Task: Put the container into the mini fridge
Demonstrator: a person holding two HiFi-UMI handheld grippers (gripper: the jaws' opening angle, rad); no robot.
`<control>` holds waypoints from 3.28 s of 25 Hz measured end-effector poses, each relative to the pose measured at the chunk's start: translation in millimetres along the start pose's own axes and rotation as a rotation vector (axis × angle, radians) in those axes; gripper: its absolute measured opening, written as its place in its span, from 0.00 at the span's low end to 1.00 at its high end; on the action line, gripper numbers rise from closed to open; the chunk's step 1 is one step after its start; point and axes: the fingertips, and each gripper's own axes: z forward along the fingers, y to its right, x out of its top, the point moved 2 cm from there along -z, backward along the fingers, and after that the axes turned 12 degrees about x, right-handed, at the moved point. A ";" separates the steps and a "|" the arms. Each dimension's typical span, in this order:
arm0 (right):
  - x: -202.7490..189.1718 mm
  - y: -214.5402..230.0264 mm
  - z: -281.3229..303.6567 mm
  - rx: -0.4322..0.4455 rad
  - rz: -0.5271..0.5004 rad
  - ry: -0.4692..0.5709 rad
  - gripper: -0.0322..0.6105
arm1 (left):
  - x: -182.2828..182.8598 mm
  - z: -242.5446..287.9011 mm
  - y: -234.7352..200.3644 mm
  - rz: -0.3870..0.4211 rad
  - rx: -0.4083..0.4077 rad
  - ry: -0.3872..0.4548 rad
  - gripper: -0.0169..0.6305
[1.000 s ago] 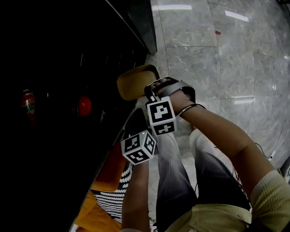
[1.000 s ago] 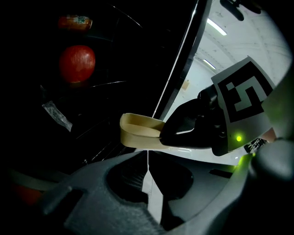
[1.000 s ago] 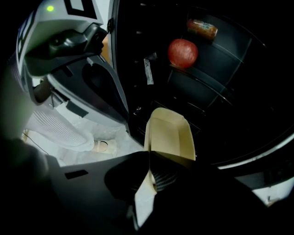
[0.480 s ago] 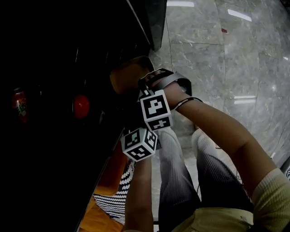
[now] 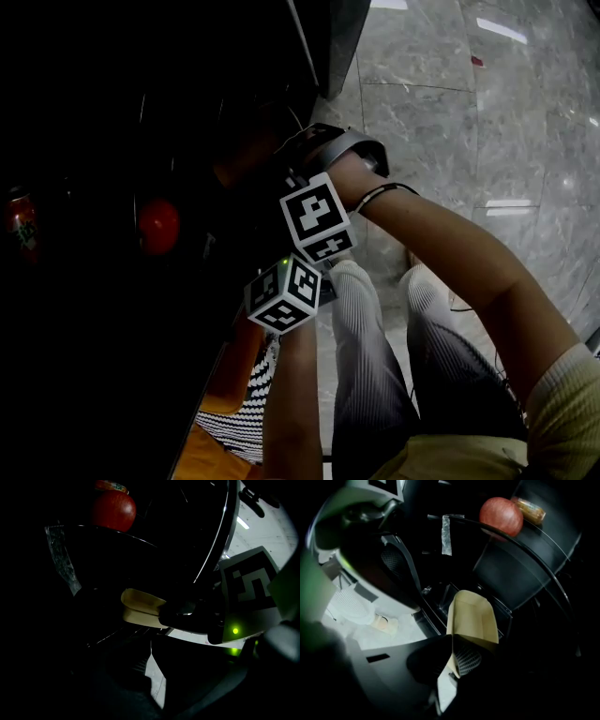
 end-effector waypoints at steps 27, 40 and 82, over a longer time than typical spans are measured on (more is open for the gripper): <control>-10.2 46.9 26.2 -0.066 -0.019 0.063 0.11 | 26.1 32.5 -13.6 -0.139 0.068 0.075 0.06; -16.1 33.0 -10.2 -0.070 0.225 0.235 0.26 | 28.6 20.4 1.0 -0.120 0.061 0.065 0.06; -16.0 -23.9 -263.5 -0.215 0.775 0.411 0.10 | 89.4 -171.3 95.2 0.180 -0.125 0.053 0.06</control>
